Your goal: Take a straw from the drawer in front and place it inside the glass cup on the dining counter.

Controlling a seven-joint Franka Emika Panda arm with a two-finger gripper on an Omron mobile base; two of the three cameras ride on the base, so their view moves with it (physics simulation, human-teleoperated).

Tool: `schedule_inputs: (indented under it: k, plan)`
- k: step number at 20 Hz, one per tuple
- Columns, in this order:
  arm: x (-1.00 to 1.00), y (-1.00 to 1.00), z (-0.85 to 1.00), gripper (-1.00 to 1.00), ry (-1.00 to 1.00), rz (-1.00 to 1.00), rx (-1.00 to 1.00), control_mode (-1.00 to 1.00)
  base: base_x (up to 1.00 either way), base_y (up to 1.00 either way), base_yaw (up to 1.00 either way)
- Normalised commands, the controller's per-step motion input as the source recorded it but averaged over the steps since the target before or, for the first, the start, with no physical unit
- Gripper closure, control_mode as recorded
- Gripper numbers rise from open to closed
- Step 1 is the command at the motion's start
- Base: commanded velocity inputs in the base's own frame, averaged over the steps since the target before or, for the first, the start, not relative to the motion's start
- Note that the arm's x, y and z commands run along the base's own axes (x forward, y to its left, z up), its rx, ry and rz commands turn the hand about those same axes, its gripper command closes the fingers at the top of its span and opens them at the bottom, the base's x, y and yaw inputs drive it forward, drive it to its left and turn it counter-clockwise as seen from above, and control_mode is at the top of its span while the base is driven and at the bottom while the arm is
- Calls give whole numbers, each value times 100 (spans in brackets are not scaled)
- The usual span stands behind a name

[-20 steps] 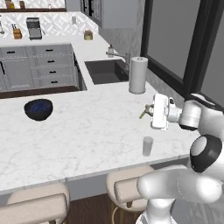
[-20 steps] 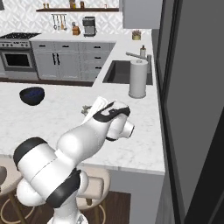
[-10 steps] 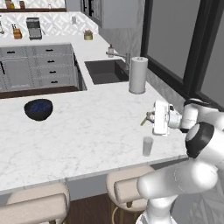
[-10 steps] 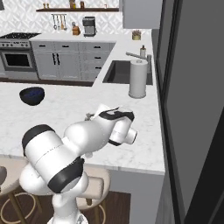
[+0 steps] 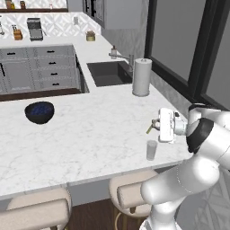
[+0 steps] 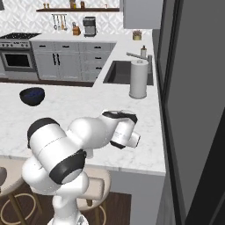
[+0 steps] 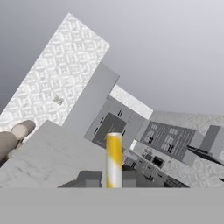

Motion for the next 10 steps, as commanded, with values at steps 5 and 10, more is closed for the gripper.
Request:
schedule_inputs:
  k: [5,10]
  plan:
    - [1,-4,-24,100,15,0,-5,-100,0,0,0]
    - [3,-2,-25,100,13,0,-1,-100,0,0,0]
